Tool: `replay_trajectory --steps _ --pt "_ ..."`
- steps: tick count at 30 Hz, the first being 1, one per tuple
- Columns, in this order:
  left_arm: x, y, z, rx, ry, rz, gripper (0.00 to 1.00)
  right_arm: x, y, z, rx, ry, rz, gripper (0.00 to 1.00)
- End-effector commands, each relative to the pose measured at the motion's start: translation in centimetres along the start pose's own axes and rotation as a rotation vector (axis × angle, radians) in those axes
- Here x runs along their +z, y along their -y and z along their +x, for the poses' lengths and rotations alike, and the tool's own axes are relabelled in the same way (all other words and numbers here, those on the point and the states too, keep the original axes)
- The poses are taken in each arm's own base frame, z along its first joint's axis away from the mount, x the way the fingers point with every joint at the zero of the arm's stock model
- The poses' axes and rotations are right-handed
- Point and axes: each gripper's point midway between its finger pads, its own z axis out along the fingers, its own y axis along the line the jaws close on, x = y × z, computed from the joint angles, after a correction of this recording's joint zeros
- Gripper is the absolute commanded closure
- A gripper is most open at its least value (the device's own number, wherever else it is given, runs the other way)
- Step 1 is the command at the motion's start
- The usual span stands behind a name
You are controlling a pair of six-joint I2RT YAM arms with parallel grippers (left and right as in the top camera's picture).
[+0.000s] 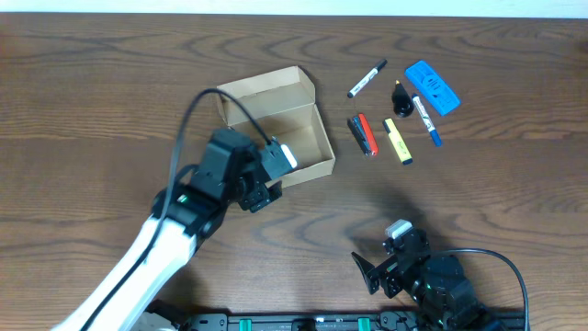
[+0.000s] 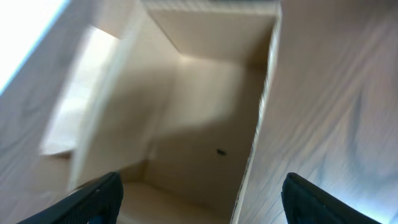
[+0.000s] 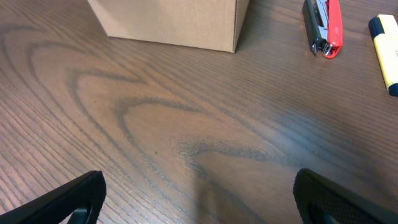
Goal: Pack container
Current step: 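Push the box with left gripper rightward toward table center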
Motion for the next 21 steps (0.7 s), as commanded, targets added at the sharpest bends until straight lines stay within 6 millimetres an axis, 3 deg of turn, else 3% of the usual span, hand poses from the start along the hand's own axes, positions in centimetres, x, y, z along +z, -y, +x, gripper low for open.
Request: replay_trajectory --steps 1,2,6,8,11,18,21 --pt "-2.3 -1.9 -0.9 -0.273 0.033 -0.112 0.16 0.1 0.0 0.2 -0.018 -0.002 0.0 0.01" --pt "-2.5 -2.7 -0.5 -0.335 0.021 -0.16 0.15 0.1 -0.1 0.2 -0.018 -0.002 -0.001 0.01" --pt "-3.0 -5.8 3.0 -0.692 -0.063 -0.412 0.26 0.1 0.0 0.2 -0.018 -0.002 0.0 0.01" --pt "-2.4 -5.8 4.3 -0.757 -0.105 -0.438 0.2 0.1 0.0 0.2 -0.018 -0.002 0.0 0.01" --pt "-1.3 -5.4 5.8 -0.854 -0.159 -0.458 0.27 0.1 0.0 0.2 -0.018 -0.002 0.0 0.01" --pt "1.2 -4.9 7.9 -1.038 -0.218 -0.492 0.29 0.1 0.0 0.2 -0.018 -0.002 0.0 0.01" --pt "1.9 -4.6 8.3 -1.043 -0.235 -0.485 0.39 0.1 0.0 0.2 -0.018 -0.002 0.0 0.01"
